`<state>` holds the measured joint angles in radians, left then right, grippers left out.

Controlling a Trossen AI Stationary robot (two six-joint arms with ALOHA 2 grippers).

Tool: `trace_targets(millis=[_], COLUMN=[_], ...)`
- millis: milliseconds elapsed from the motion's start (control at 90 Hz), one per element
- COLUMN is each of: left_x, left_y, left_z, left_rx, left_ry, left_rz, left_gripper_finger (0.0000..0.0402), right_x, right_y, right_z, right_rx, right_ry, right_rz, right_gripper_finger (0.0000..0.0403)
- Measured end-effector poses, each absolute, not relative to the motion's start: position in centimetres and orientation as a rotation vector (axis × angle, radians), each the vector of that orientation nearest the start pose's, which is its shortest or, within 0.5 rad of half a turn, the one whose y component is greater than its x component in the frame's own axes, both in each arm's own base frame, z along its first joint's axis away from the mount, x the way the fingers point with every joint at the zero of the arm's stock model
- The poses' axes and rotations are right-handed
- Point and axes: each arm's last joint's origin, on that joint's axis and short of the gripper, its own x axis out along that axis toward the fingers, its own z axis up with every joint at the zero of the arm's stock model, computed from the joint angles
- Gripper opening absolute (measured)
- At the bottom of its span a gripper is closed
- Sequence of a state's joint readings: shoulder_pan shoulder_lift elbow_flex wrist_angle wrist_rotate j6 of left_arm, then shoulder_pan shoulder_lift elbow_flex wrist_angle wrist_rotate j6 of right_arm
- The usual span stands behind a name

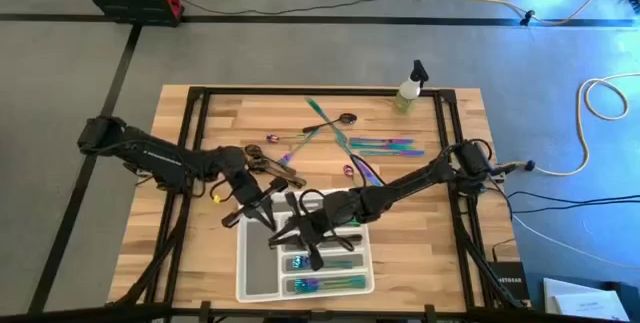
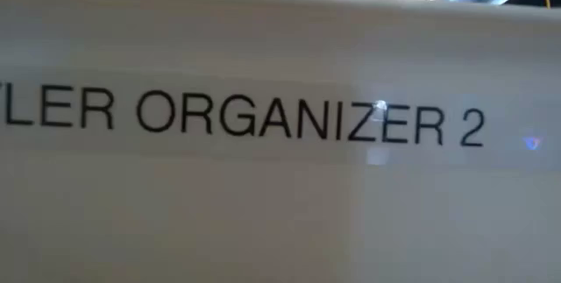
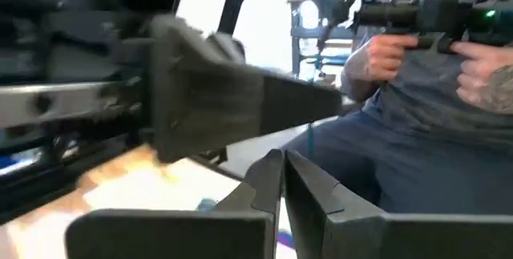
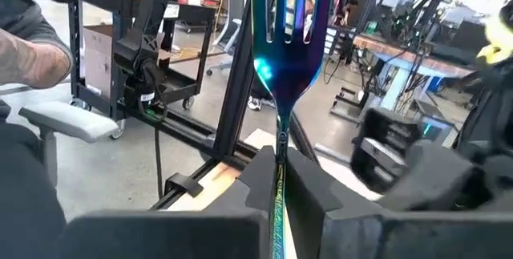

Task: Sort silverware
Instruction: Put the blue fork into the white silverware tray

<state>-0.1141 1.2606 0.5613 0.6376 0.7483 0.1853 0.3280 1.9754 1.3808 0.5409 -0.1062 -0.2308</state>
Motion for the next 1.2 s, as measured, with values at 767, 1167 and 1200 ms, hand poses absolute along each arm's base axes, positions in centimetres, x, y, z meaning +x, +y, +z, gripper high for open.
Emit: trace_targets(millis=[767, 1167, 1200], left_x=[23.6, 21.8, 21.8], left_y=[-6.2, -9.3, -9.4], left_z=[22.1, 21.1, 21.1], left_rx=[0.209, 0.322, 0.325], left_ry=[0.325, 0.445, 0.446], left_rz=[-0.397, -0.233, -0.231], left_gripper_finger=[0.0000, 0.0000, 0.0000], right_x=[37.4, 37.7, 38.2], right_y=[22.4, 22.0, 22.1], right_z=[22.2, 19.4, 19.6], right_rx=[0.070, 0.091, 0.071], right_ry=[0.568, 0.900, 0.908], right_rz=[0.300, 0.170, 0.176], right_gripper_finger=[0.0001, 0.0001, 0.0000])
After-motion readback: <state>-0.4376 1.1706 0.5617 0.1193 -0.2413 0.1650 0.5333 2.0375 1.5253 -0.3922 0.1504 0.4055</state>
